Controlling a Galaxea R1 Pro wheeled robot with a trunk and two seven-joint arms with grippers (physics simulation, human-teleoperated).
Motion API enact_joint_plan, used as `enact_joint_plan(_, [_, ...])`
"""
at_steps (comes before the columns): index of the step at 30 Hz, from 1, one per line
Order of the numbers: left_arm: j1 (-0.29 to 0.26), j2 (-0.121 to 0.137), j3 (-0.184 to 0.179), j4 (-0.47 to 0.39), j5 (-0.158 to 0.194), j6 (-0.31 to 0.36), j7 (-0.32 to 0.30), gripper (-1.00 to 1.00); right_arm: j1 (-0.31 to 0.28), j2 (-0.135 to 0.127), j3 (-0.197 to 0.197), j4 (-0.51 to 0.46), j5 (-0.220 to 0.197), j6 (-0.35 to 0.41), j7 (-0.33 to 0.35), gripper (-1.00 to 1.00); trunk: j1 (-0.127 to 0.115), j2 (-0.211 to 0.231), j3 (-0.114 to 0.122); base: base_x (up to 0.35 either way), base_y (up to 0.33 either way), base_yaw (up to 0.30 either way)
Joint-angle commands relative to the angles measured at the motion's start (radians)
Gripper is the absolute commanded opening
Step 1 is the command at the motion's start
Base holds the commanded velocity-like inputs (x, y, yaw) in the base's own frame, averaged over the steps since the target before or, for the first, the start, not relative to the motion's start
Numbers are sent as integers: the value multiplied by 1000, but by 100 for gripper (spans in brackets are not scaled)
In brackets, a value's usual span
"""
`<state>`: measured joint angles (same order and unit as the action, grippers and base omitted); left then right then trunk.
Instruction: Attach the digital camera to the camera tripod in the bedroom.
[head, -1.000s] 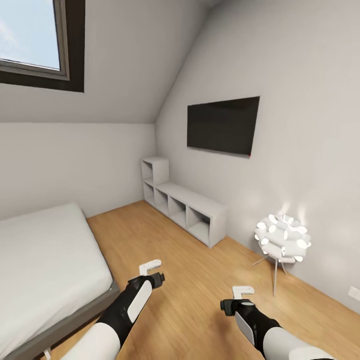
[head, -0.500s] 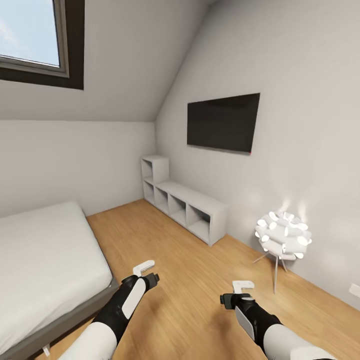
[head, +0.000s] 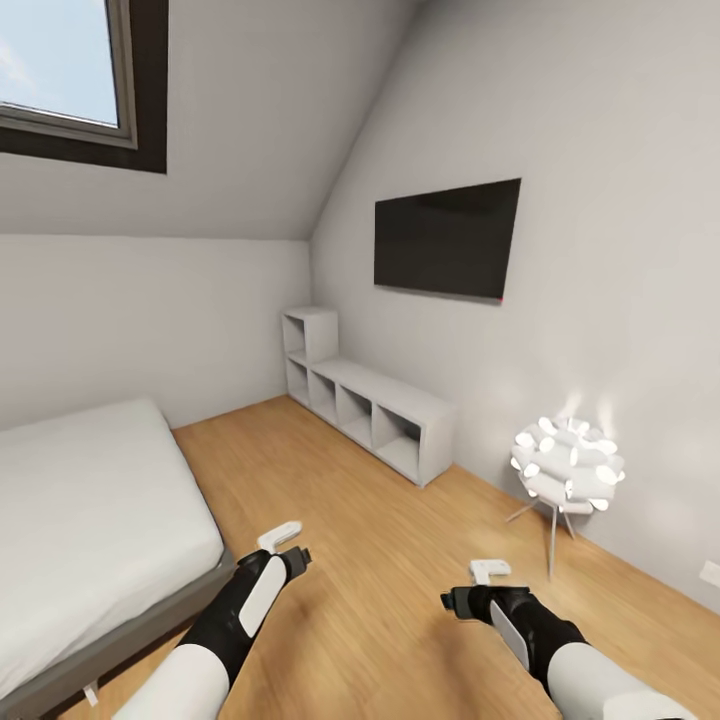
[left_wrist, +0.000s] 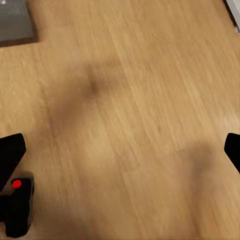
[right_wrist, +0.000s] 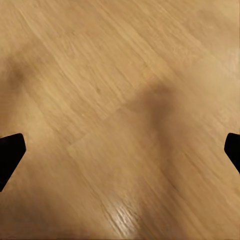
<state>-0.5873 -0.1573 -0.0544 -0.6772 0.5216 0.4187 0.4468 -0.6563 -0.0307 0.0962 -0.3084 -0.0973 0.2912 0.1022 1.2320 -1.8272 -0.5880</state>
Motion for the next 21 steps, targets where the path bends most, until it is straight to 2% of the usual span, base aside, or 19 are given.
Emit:
enact_joint_plan(1, [0, 2, -4, -2, 11, 2, 32, 100, 0, -19, 8, -22, -10, 16, 65, 100, 4, -8, -4, 0, 0, 0])
enact_joint_plan(2, [0, 3, -4, -3, 11, 1, 59, 100, 0, -32, 7, -43, -10, 23, 117, 100, 8, -15, -7, 0, 0, 0])
enact_joint_plan(6, [0, 5, -7, -5, 16, -3, 117, 100, 0, -51, 7, -88, -9, 32, 182, 100, 23, -43, -20, 0, 0, 0])
enact_joint_plan(21, [-1, 4, -7, -1, 12, 2, 144, 100, 0, -50, 8, -99, -10, 35, 201, 100, 81, -148, -67, 0, 0, 0])
